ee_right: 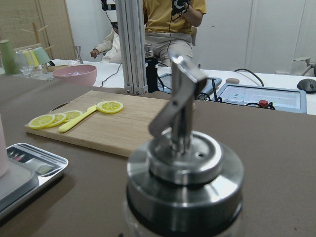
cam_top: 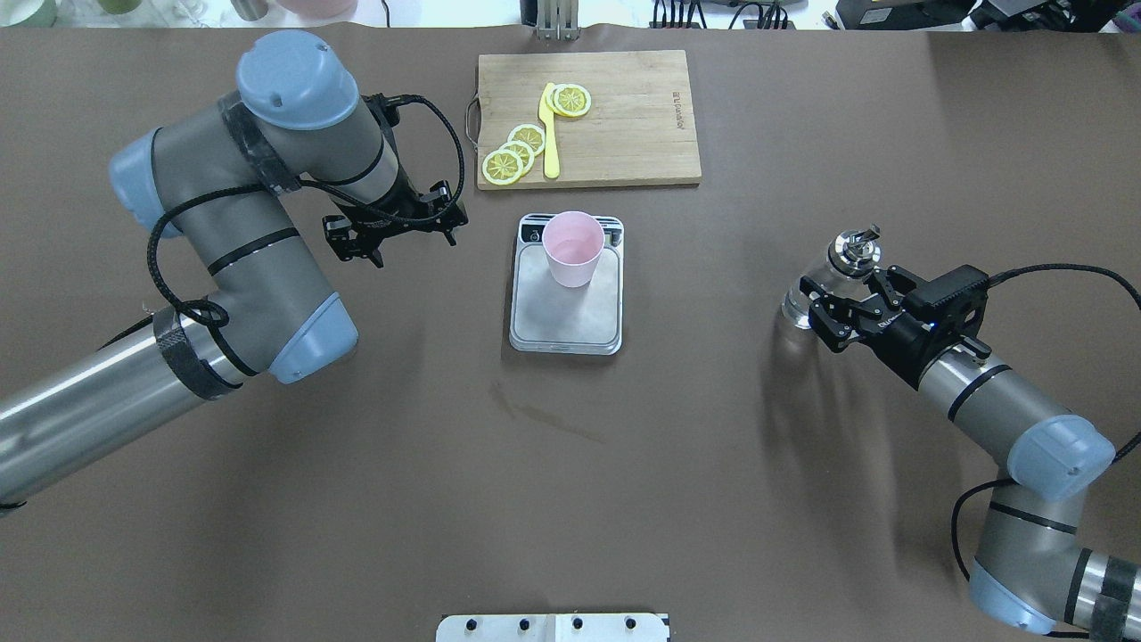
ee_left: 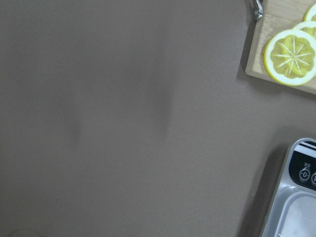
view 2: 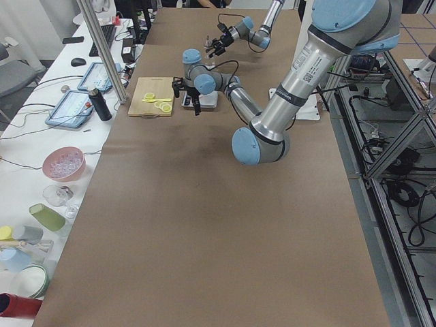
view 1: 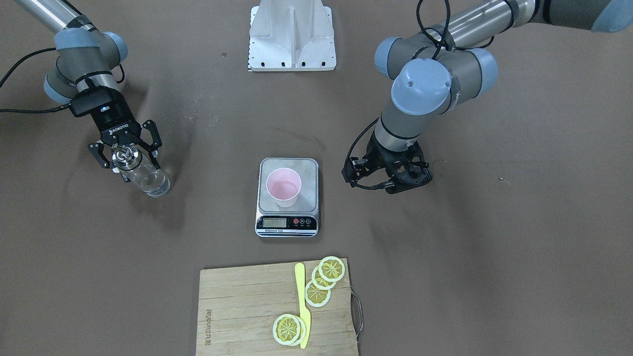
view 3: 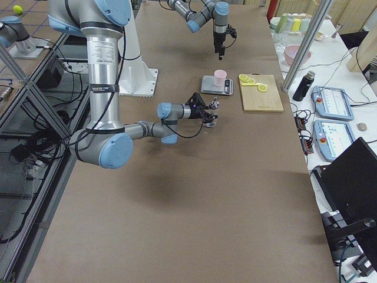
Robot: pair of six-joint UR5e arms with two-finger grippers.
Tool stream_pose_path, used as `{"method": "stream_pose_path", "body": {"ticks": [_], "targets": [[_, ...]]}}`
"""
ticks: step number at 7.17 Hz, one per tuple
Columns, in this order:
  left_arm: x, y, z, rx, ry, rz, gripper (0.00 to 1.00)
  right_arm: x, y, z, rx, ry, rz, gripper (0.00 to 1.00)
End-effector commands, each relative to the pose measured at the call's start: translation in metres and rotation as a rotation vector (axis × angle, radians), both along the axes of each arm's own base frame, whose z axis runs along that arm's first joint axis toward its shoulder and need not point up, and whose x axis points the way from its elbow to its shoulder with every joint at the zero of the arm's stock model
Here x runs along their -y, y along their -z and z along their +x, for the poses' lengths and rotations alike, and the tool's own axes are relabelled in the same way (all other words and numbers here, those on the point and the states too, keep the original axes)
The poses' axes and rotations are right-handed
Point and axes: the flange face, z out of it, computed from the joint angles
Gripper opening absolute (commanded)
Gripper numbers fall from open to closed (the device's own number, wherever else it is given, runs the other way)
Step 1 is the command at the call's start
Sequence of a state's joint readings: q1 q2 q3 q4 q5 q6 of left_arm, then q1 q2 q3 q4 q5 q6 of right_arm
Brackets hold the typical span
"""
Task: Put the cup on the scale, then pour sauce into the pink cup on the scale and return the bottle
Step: 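Close the right gripper around the glass sauce bottle, then lift the bottle with the right gripper and carry it over the pink cup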
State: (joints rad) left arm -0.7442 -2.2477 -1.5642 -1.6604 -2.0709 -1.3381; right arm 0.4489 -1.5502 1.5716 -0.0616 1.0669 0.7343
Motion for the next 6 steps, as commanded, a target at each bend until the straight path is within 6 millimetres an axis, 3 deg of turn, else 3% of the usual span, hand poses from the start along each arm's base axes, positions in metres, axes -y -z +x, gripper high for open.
{"method": "stream_pose_path", "body": {"ticks": [1, 3, 5, 6], "targets": [[0.001, -0.001, -0.001, 0.006, -0.021, 0.025, 0.98, 0.026, 0.031, 0.014, -0.009, 0.02, -0.012, 0.0], [0.012, 0.0, -0.015, 0.004, 0.0, 0.031, 0.98, 0.03, 0.088, 0.016, -0.133, 0.023, -0.029, 0.0], [0.028, -0.001, -0.038, 0.012, -0.003, 0.063, 0.98, 0.037, 0.105, 0.008, -0.302, 0.025, 0.012, 0.0], [0.039, -0.013, -0.054, 0.028, 0.001, 0.076, 0.98, 0.04, 0.105, 0.008, -0.395, 0.015, 0.032, 0.0]]}}
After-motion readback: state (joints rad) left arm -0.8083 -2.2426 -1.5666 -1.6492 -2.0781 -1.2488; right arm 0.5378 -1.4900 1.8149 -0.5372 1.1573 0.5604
